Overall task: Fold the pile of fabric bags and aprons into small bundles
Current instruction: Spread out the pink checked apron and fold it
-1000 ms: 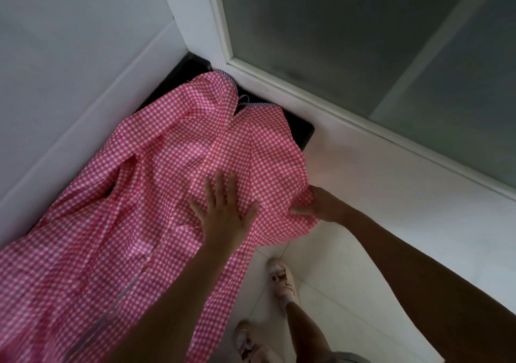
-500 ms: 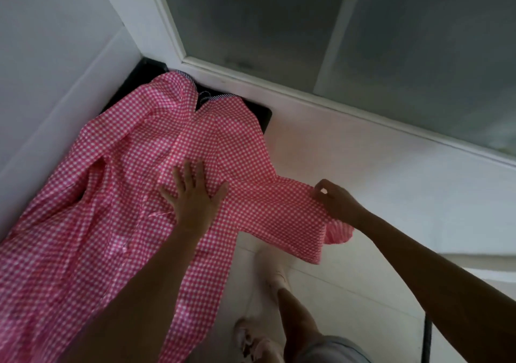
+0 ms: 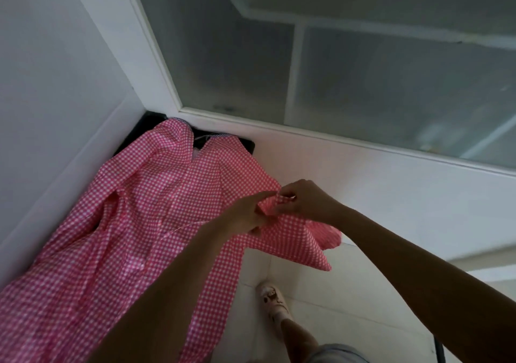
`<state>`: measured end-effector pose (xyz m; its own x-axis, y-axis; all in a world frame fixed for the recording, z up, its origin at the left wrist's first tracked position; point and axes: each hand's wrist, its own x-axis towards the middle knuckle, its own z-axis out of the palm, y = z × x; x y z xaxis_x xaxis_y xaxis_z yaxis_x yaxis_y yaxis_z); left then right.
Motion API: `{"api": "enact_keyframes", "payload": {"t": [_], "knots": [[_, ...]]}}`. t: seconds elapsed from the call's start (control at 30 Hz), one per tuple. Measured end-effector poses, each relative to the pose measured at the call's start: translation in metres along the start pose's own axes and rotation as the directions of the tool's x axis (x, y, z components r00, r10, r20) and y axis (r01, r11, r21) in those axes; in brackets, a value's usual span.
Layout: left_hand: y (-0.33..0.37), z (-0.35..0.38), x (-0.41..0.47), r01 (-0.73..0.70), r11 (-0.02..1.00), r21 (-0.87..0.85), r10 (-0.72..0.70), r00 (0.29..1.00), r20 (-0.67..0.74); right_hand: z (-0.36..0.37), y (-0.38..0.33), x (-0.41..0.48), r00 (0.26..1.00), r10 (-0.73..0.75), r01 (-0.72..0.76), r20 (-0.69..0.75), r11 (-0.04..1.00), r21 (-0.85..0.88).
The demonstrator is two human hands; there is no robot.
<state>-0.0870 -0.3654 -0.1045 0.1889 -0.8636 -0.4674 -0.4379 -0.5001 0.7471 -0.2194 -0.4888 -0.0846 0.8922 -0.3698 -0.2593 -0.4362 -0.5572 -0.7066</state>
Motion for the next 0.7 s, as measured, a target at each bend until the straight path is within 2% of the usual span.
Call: {"api": "enact_keyframes", "payload": {"t": [0.1, 0.23, 0.4, 0.57, 0.7], "knots": [[0.007, 0.006, -0.005, -0.042, 0.999, 0.035, 0.042, 0.999, 0.005, 0.001, -0.009, -0.002, 0.999, -0.035, 0.035, 0.007, 0.997, -0.064], [-0.002, 0.007, -0.007, -0.023, 0.999, 0.034, 0.029, 0.981, -0.194, -0.002, -0.011, -0.002, 0.999, -0.008, 0.012, 0.034, 0.993, -0.119], [-0.01, 0.001, -0.009, -0.033, 0.985, -0.169, -0.034, 0.926, -0.377, 0.005, 0.018, -0.013, 0.958, 0.131, -0.004, 0.256, 0.896, -0.444], [-0.017, -0.005, -0.01, -0.001, 0.955, -0.296, -0.143, 0.874, -0.465, -0.003, 0.042, -0.036, 0.937, 0.225, 0.017, 0.267, 0.735, -0.678], [-0.034, -0.01, -0.007, 0.054, 0.877, -0.478, -0.302, 0.836, -0.458, -0.033, 0.049, -0.059, 0.945, 0.26, -0.064, 0.199, 0.743, -0.667]]}}
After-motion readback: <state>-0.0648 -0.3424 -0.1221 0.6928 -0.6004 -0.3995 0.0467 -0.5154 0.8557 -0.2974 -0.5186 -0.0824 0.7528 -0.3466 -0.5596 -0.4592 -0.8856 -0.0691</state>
